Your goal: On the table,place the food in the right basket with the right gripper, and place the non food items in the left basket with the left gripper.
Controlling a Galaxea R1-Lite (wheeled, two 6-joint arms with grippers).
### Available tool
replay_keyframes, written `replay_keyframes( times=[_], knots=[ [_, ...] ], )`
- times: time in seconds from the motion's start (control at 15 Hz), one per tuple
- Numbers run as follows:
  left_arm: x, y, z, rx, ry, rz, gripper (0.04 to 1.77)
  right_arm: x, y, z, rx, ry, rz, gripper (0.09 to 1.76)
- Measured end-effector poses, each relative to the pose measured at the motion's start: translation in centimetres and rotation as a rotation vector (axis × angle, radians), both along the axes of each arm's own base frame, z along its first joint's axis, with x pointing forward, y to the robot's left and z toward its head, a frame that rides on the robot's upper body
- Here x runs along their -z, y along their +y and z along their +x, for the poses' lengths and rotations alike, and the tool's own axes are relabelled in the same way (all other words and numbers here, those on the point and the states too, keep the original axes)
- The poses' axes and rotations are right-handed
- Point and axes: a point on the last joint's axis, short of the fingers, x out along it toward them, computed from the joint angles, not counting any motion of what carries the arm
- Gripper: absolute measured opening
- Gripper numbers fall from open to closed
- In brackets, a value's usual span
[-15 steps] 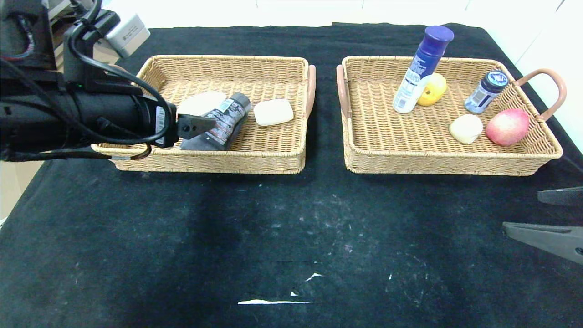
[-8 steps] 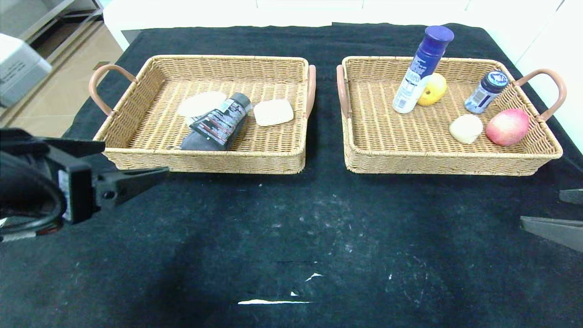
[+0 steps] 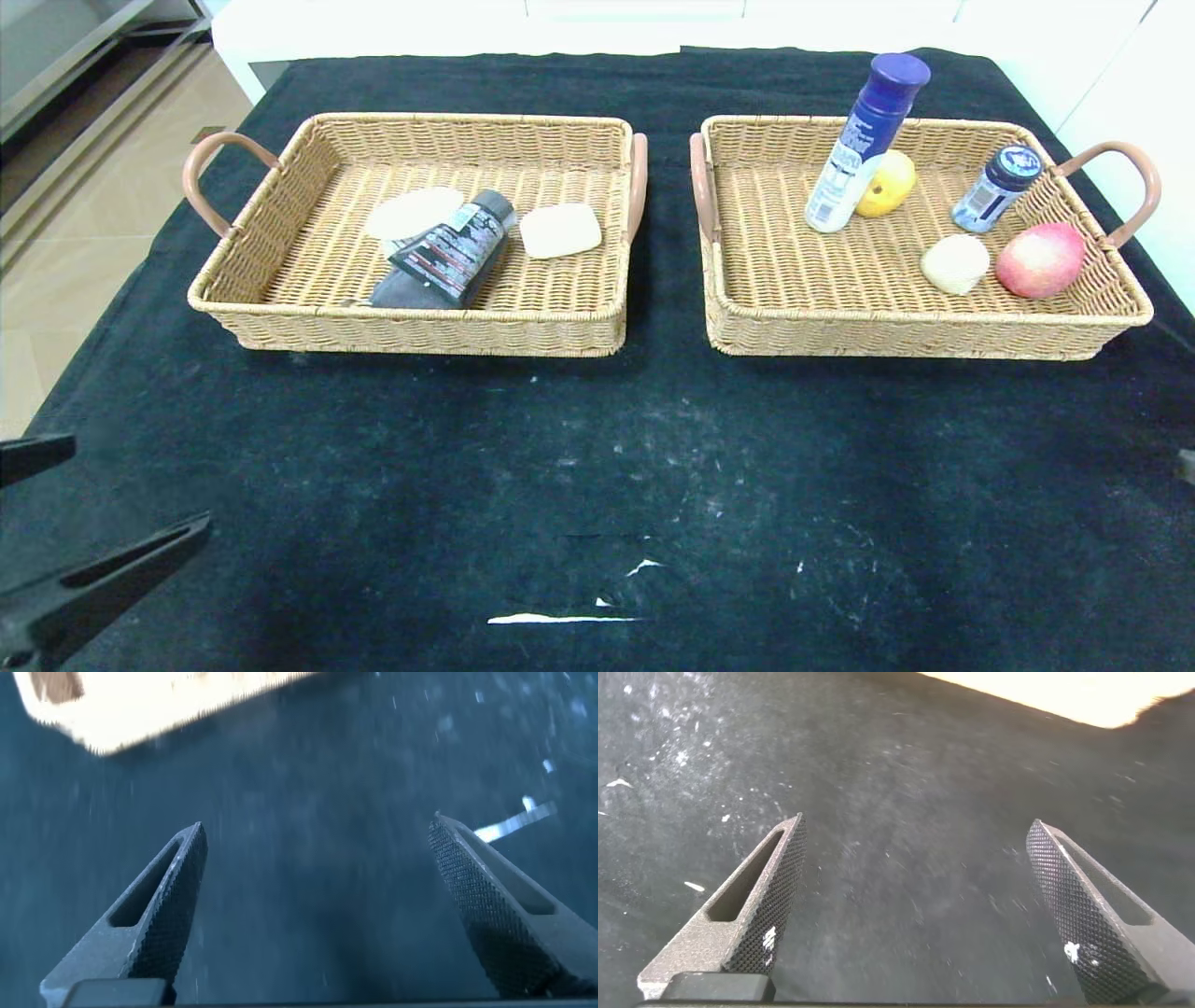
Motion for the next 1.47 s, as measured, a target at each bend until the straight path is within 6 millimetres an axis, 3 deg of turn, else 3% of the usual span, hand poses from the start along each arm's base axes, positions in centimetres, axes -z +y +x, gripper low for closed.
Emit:
replay_keyframes(
  times=[0.47, 0.6, 0.93, 1.2, 1.47],
  knots=[
    [2.9, 3.3, -10.1, -0.069, -0.087, -0.051, 1.71, 2.1, -0.3, -8.3, 0.123, -0.185, -0.029, 1.71],
    [3.0, 3.5, -11.8, -0.132, -0.139, -0.077, 1.72, 3.1, -0.3, -10.7, 0.135, -0.208, -0.031, 1.71],
    [1.8, 2.9, -13.8, -0.245, -0.242, -0.092, 1.72, 4.3, 0.0, -14.5, 0.162, -0.31, -0.031, 1.71],
    [1.8, 2.2, -14.3, -0.308, -0.261, -0.079, 1.72, 5.0, 0.0, -15.4, 0.17, -0.339, -0.028, 1.71],
    [3.1, 1.8, -15.3, -0.322, -0.24, -0.077, 1.72, 6.0, -0.2, -16.1, 0.125, -0.36, -0.004, 1.71]
  ],
)
